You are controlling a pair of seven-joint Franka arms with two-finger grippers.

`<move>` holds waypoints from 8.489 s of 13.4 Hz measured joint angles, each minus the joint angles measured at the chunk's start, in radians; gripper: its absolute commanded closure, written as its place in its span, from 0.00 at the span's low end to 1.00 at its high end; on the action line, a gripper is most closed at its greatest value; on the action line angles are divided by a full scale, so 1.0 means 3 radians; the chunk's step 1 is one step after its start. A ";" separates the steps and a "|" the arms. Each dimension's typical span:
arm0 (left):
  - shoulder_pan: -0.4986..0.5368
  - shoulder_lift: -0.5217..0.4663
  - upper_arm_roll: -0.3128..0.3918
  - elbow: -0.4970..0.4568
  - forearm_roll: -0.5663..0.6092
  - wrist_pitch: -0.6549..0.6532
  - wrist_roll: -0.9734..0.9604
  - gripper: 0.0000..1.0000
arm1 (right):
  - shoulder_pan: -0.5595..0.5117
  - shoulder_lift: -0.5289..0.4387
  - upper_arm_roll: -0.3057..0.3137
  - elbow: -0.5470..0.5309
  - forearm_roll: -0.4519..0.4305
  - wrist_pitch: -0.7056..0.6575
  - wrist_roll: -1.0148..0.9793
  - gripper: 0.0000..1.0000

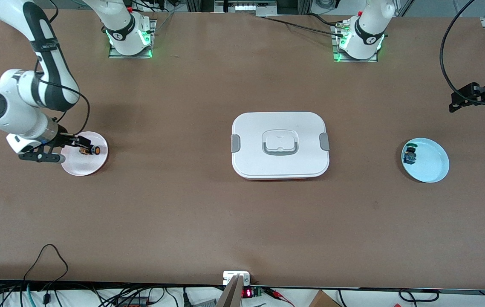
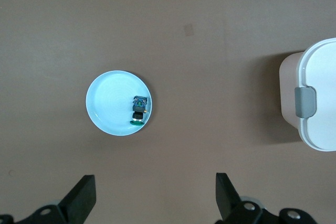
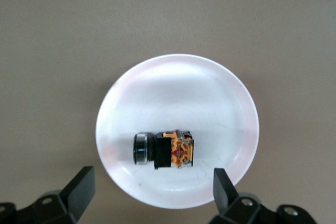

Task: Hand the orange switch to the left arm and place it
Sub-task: 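Lower the right gripper over the orange switch on the white plate, then close the right gripper on the orange switch, then lift the orange switch with the right gripper and carry it upward, then carry the switch above the box while the left gripper reaches toward it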

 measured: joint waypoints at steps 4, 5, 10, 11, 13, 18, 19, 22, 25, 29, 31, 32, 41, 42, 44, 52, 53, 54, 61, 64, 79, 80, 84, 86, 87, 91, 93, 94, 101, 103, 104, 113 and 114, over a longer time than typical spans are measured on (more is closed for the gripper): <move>0.0000 0.0000 0.0000 0.0000 0.0000 0.0000 0.0000 0.00 | -0.0027 0.0154 0.0000 -0.0131 0.0000 0.0229 0.0000 0.00; 0.0001 0.0001 0.0000 0.0000 0.0000 0.0000 0.0000 0.00 | -0.0031 0.0184 0.0000 -0.0131 0.0000 0.0262 0.0000 0.00; 0.0001 0.0001 0.0000 0.0000 0.0000 0.0000 0.0000 0.00 | -0.0054 0.0274 0.0000 -0.0131 0.0000 0.0319 0.0000 0.00; 0.0001 0.0001 0.0000 0.0000 0.0000 0.0000 0.0000 0.00 | -0.0055 0.0287 0.0000 -0.0131 0.0000 0.0319 0.0000 0.00; 0.0001 0.0001 0.0000 0.0000 0.0000 0.0000 0.0000 0.00 | -0.0055 0.0310 0.0000 -0.0130 0.0000 0.0323 0.0000 0.00; 0.0001 0.0001 0.0000 0.0000 0.0000 0.0000 0.0000 0.00 | -0.0060 0.0387 0.0000 -0.0091 0.0004 0.0341 0.0017 0.00; 0.0001 0.0001 0.0000 0.0000 0.0000 0.0000 0.0000 0.00 | -0.0062 0.0400 0.0000 -0.0078 0.0005 0.0343 0.0020 0.00; 0.0002 0.0001 0.0000 0.0000 0.0000 0.0000 0.0000 0.00 | -0.0070 0.0424 0.0000 -0.0047 0.0006 0.0347 0.0023 0.00; 0.0002 0.0001 0.0000 0.0000 0.0000 0.0000 0.0000 0.00 | -0.0070 0.0424 0.0000 -0.0042 0.0006 0.0349 0.0023 0.00; 0.0002 0.0001 0.0000 0.0000 0.0000 0.0000 0.0000 0.00 | -0.0070 0.0443 0.0000 -0.0042 0.0006 0.0420 0.0023 0.00; 0.0002 0.0001 0.0000 0.0000 0.0000 0.0000 0.0000 0.00 | -0.0070 0.0464 0.0001 -0.0042 0.0006 0.0445 0.0023 0.00; 0.0002 0.0001 0.0000 0.0000 0.0000 0.0000 0.0000 0.00 | -0.0070 0.0471 0.0002 -0.0042 0.0006 0.0454 0.0023 0.00; 0.0002 0.0007 0.0000 0.0000 0.0000 0.0000 0.0000 0.00 | -0.0070 0.0497 0.0022 -0.0040 0.0005 0.0494 -0.0070 0.67; 0.0002 0.0012 0.0000 0.0000 0.0000 0.0000 0.0000 0.00 | -0.0070 0.0497 0.0022 -0.0039 0.0005 0.0494 -0.0086 0.74; 0.0002 0.0022 0.0000 0.0000 0.0000 0.0000 0.0000 0.00 | -0.0070 0.0497 0.0023 -0.0036 0.0005 0.0486 -0.0116 0.81; 0.0013 0.0027 0.0000 0.0000 0.0000 0.0000 0.0000 0.00 | -0.0070 0.0206 0.0082 0.0042 0.0005 -0.0001 -0.0520 0.98; 0.0013 0.0028 0.0000 0.0000 0.0000 0.0000 0.0000 0.00 | -0.0070 0.0128 0.0097 0.0055 0.0005 -0.0097 -0.0597 0.98; 0.0014 0.0028 0.0000 0.0000 0.0000 0.0000 0.0000 0.00 | -0.0070 0.0058 0.0104 0.0096 0.0005 -0.0237 -0.0653 0.98; 0.0015 0.0028 0.0000 0.0000 0.0000 0.0000 0.0000 0.00 | -0.0067 -0.0134 0.0321 0.1037 0.0316 -0.1395 -0.1224 0.99; 0.0016 0.0028 0.0000 0.0000 0.0000 0.0000 0.0000 0.00 | -0.0060 -0.0184 0.0620 0.1504 0.0402 -0.1724 -0.1307 0.99; 0.0011 0.0037 -0.0041 0.0281 0.0000 -0.0005 0.0000 0.00 | 0.0253 -0.0396 0.1200 0.1884 0.3236 -0.1790 -0.3922 0.99; 0.0011 0.0059 -0.0042 0.0284 -0.0004 -0.0029 0.0007 0.00 | 0.0307 -0.0366 0.1201 0.1883 0.3405 -0.1790 -0.4043 0.99; 0.0014 0.0199 -0.0034 0.0296 -0.0165 -0.0195 0.0052 0.00 | 0.0618 -0.0294 0.1209 0.1884 0.3933 -0.1742 -0.4301 0.96; 0.0035 0.0202 -0.0018 0.0325 -0.0484 -0.0419 0.0051 0.00 | 0.0789 -0.0276 0.1211 0.1883 0.4213 -0.1618 -0.4356 0.96; 0.0074 0.0202 -0.0013 0.0350 -0.0706 -0.0573 0.0050 0.00 | 0.0857 -0.0276 0.1211 0.1883 0.4320 -0.1505 -0.4403 0.96; 0.0427 0.0258 0.0004 0.0352 -0.2189 -0.1167 -0.0082 0.00 | 0.1067 -0.0246 0.1211 0.1881 0.4828 -0.1209 -0.4845 0.96; 0.0529 0.0419 0.0006 0.0258 -0.2910 -0.1265 -0.0175 0.00 | 0.1137 -0.0171 0.1211 0.1863 0.5180 -0.1149 -0.5200 0.96; 0.0540 0.0511 0.0006 0.0165 -0.3268 -0.1265 -0.0201 0.00 | 0.1171 -0.0127 0.1210 0.1854 0.5363 -0.1102 -0.5377 0.96; 0.0523 0.0265 -0.0485 -0.0614 -0.4446 -0.0313 -0.0390 0.00 | 0.1616 0.0087 0.1210 0.1834 0.6435 -0.0735 -0.6019 0.97; 0.0509 0.0156 -0.0762 -0.0669 -0.4513 0.0081 -0.0523 0.00 | 0.1708 0.0098 0.1210 0.1834 0.6484 -0.0628 -0.6026 0.97; 0.0502 0.0136 -0.0867 -0.0681 -0.4517 0.0220 -0.0541 0.00 | 0.1724 0.0097 0.1210 0.1834 0.6485 -0.0599 -0.6026 0.97; 0.0494 0.0130 -0.1359 -0.0770 -0.4638 0.0704 -0.0553 0.00 | 0.1726 0.0089 0.1195 0.1843 0.6484 -0.0399 -0.6063 0.97; 0.0494 0.0130 -0.1419 -0.0771 -0.4641 0.0798 -0.0557 0.00 | 0.1727 0.0089 0.1195 0.1843 0.6479 -0.0399 -0.6085 0.97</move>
